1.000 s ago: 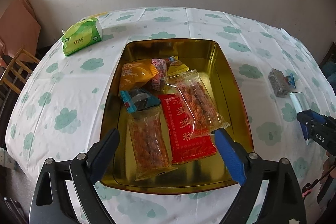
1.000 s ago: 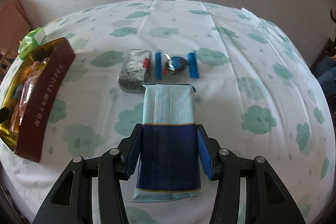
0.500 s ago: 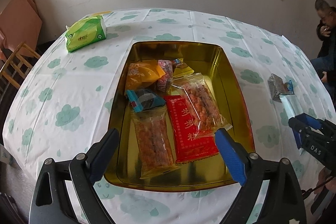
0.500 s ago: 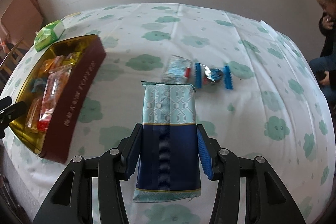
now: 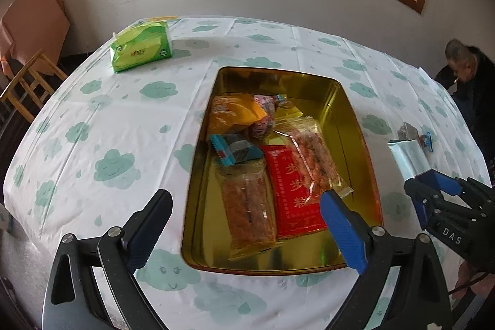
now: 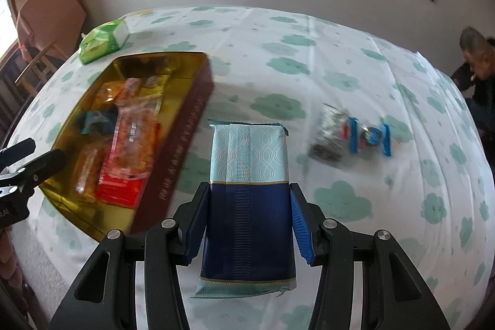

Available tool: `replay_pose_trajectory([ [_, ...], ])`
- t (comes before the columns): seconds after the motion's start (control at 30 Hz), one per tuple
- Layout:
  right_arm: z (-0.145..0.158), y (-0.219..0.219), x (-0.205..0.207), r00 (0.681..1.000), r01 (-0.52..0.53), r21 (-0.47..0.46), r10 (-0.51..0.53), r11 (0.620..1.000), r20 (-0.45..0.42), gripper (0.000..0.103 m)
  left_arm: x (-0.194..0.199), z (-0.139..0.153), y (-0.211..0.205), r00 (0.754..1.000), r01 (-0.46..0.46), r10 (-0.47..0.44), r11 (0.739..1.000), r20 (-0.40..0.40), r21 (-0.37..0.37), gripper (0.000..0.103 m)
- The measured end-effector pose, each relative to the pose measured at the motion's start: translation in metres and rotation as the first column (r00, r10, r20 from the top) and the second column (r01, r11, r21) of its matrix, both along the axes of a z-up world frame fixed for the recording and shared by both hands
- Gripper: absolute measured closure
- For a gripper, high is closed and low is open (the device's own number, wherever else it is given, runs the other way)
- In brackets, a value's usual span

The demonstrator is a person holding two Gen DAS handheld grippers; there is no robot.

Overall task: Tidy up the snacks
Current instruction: 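Lower the blue packet into the gold tray and open the right gripper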

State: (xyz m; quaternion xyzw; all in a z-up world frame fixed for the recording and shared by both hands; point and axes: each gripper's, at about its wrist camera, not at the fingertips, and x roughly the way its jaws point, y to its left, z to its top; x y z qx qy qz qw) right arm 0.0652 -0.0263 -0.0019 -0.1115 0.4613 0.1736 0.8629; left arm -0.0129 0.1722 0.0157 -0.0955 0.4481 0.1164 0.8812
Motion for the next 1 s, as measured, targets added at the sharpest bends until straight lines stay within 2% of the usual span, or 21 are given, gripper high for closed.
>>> replay_pose_trajectory([
  [0.53,0.012,0.085,-0.012,0.992,-0.128,0.01,0.128,0.992,-0.003,0.053,-0.024,0.004,0.048,0.992,-0.124,0.124,0.992,0.018,-0.023,0.007],
  [1.0,-0.007,0.124,-0.011,0.986,-0.154,0.001,0.154,0.988,-0.057,0.053,-0.032,-0.004,0.074,0.984,-0.176,0.175,0.984,-0.008,-0.037,0.006],
])
